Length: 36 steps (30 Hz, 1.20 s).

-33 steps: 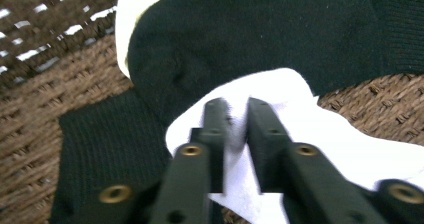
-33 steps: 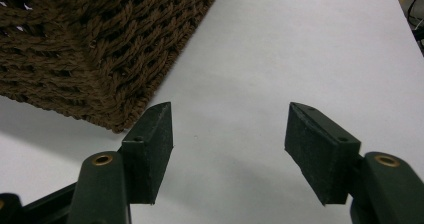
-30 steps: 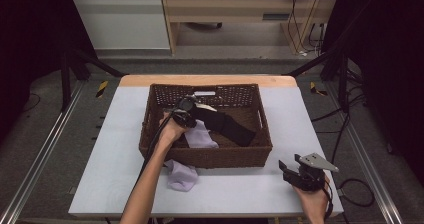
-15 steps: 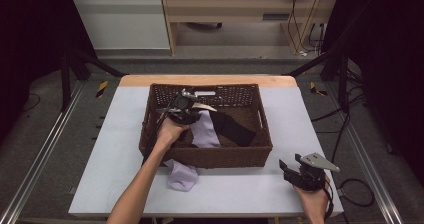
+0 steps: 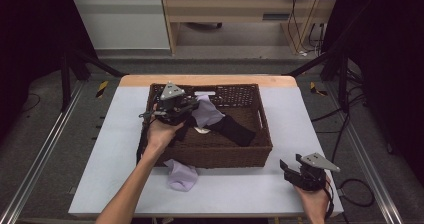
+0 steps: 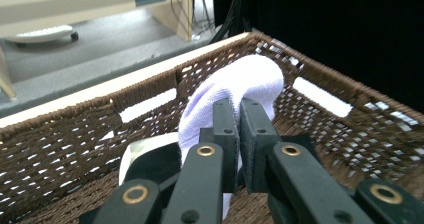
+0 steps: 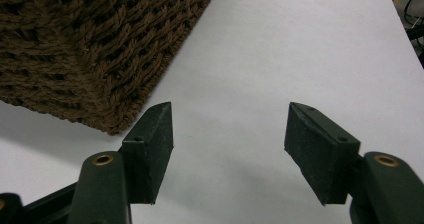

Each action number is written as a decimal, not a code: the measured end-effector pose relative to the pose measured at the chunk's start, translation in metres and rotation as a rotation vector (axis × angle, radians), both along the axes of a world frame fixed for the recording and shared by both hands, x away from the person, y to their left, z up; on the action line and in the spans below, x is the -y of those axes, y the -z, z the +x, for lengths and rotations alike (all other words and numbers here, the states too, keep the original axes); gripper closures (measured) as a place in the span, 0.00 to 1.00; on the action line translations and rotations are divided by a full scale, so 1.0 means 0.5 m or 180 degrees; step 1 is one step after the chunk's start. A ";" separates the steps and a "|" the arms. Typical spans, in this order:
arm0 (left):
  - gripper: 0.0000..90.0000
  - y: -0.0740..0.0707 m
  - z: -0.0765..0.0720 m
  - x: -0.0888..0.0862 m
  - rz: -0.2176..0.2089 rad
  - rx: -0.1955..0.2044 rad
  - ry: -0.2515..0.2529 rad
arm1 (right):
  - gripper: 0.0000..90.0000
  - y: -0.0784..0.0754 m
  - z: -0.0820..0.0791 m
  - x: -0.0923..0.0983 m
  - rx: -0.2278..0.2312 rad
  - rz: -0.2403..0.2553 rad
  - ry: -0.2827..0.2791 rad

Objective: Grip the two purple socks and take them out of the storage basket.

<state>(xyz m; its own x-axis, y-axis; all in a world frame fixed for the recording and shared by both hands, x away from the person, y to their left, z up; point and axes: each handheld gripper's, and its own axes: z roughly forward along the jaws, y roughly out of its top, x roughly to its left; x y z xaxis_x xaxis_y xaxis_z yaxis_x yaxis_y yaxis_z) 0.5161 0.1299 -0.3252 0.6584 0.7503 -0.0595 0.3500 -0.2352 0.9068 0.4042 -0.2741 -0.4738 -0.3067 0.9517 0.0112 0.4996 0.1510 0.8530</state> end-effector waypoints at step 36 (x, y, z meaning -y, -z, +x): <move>0.95 -0.093 -0.264 -0.128 -0.0494 0.0555 0.0400 | 0.40 0.000 -0.004 0.002 0.0027 -0.0039 0.0036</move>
<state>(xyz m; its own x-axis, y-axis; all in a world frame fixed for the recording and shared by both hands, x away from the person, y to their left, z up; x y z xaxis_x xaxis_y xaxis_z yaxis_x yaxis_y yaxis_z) 0.3842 0.1938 -0.2785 0.7562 0.6528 -0.0450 0.1622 -0.1203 0.9794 0.4024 -0.2752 -0.4737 -0.2960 0.9552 -0.0030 0.4941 0.1558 0.8553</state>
